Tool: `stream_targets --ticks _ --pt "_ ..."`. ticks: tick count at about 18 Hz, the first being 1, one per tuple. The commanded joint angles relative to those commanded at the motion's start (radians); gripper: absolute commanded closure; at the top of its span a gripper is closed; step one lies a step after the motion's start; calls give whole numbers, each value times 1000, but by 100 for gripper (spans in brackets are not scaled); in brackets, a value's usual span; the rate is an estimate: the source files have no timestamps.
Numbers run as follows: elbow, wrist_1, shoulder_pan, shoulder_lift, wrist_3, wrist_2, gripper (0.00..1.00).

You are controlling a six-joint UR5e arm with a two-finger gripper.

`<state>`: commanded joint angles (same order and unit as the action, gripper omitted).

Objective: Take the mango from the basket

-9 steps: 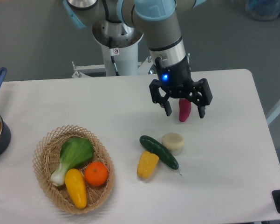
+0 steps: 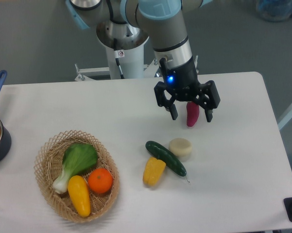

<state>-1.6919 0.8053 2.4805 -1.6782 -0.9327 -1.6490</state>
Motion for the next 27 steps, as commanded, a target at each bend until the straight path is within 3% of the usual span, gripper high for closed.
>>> stream_targets --ticks 3,14,21,27 --pt "-5 2 -26 0 21 0 0" --pt "-8 3 -169 -26 368 8 0" --pt "-6 3 -273 -89 751 11 0" --pt "35 3 -295 -163 897 196 0"
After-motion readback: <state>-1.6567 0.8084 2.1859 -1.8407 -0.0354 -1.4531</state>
